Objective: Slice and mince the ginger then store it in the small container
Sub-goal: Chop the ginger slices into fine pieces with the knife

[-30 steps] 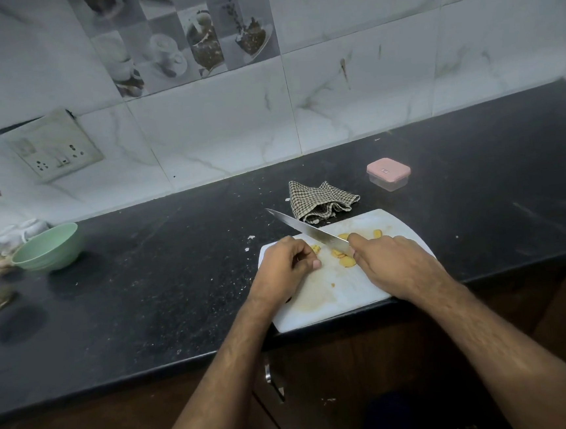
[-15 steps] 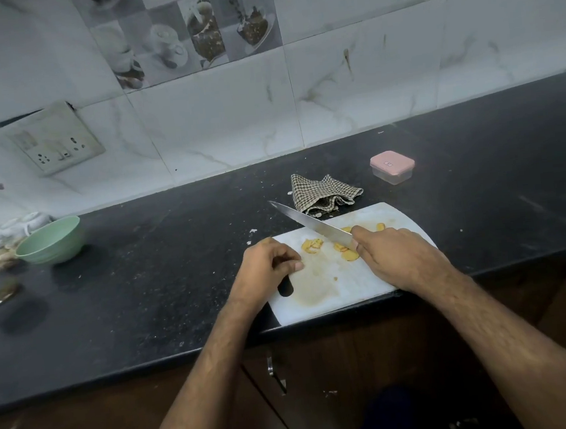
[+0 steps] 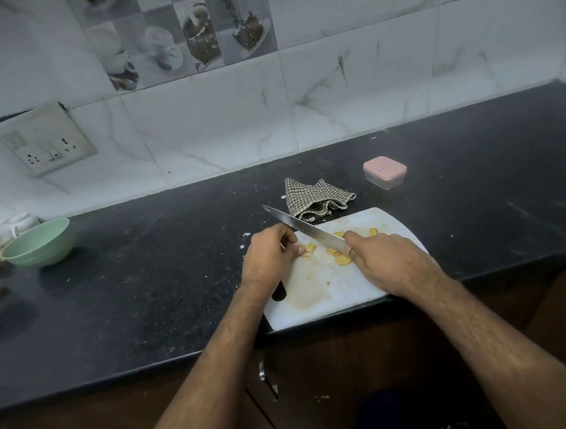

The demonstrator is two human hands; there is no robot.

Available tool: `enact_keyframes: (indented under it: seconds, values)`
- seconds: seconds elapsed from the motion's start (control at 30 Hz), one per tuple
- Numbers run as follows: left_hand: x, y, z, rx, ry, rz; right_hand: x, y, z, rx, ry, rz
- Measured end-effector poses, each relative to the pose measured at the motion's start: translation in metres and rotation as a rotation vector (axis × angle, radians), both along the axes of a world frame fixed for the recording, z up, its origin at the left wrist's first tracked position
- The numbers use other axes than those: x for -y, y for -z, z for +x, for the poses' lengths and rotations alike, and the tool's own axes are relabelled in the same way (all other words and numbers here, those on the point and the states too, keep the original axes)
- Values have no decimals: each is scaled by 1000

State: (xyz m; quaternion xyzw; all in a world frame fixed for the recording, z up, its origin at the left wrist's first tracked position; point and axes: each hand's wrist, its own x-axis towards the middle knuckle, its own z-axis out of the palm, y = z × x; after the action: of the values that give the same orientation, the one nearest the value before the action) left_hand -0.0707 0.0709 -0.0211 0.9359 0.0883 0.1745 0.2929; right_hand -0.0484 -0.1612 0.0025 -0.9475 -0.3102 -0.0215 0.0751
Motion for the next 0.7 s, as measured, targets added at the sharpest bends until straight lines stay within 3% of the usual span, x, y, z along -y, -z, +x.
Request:
enact_keyframes:
  seconds: [0.37,0.7]
  values:
    - [6,5,3,61,21,-202,1,-4,-2,-15,-2,-11]
    - [15,4,3,146,-17,-251,3,-5,0,18,-4,-6]
